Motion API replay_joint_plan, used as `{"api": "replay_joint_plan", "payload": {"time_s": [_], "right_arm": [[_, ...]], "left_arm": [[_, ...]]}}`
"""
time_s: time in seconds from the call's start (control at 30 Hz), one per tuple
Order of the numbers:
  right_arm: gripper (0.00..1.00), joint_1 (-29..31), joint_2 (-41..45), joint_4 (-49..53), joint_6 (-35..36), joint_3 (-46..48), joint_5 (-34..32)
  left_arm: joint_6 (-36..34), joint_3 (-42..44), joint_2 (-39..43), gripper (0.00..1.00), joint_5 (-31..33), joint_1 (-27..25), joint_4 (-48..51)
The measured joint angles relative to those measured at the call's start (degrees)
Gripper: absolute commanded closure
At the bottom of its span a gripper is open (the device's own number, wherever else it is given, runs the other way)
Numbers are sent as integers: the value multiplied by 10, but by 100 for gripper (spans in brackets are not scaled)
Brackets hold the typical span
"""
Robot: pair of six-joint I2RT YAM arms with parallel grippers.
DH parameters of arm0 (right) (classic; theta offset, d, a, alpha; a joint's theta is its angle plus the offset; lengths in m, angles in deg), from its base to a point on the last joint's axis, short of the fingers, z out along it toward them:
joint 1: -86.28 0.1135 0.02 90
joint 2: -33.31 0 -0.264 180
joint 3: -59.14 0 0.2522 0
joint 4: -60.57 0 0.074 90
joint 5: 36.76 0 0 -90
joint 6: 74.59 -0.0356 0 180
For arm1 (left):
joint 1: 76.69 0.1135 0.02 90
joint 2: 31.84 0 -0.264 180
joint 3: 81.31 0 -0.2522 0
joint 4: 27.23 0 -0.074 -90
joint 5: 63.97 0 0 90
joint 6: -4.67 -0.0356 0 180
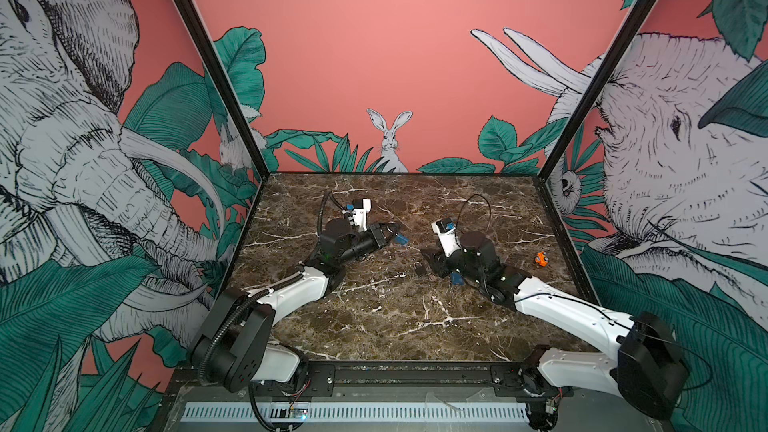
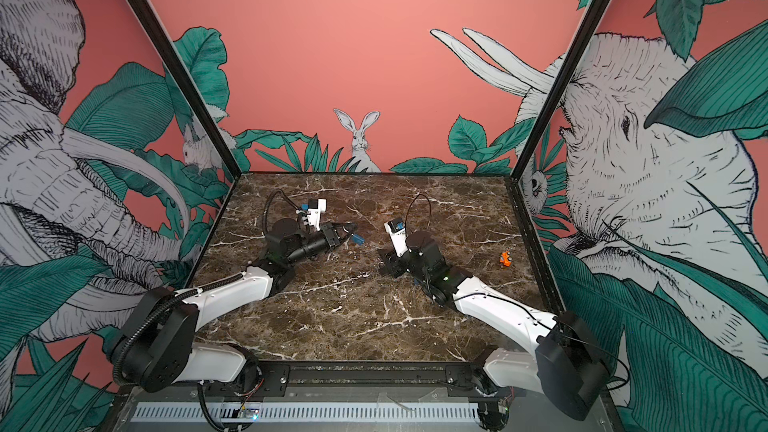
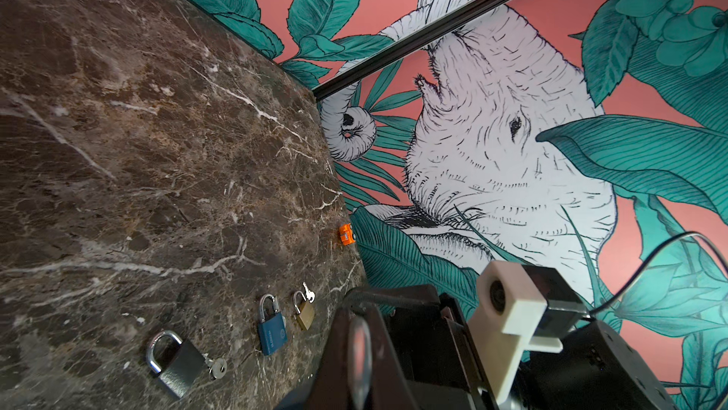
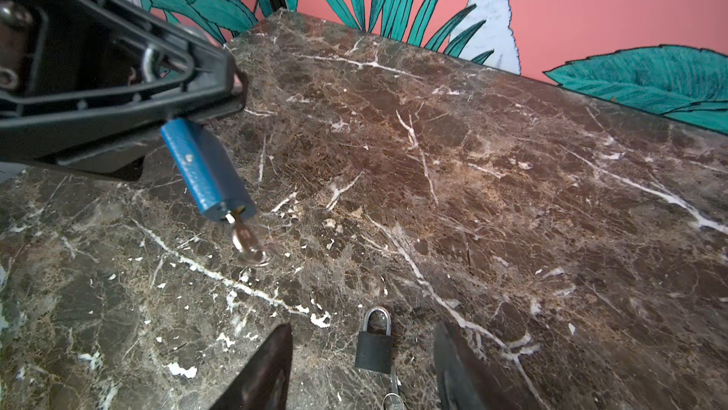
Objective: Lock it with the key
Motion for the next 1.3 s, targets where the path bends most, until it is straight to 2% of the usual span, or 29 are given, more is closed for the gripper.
{"api": "replay_joint_plan", "payload": {"time_s": [0.2,0.63,1.0,1.3], "right_arm": [[54,-23,-18,-33,-2,15,49],[53,-56,-29,-143,-28,17,197],[56,-58,-38,-155,-35,-32,248],[60,-58,-52,-161,-52,-37,269]], "left_arm": [[6,-14,-31,100,0,0,5],[97,-24,-38,100,-11,0,-10],[147,-21,-32,100,-19,0,-69],[178,-11,-21,100,-19,0,-108]]}}
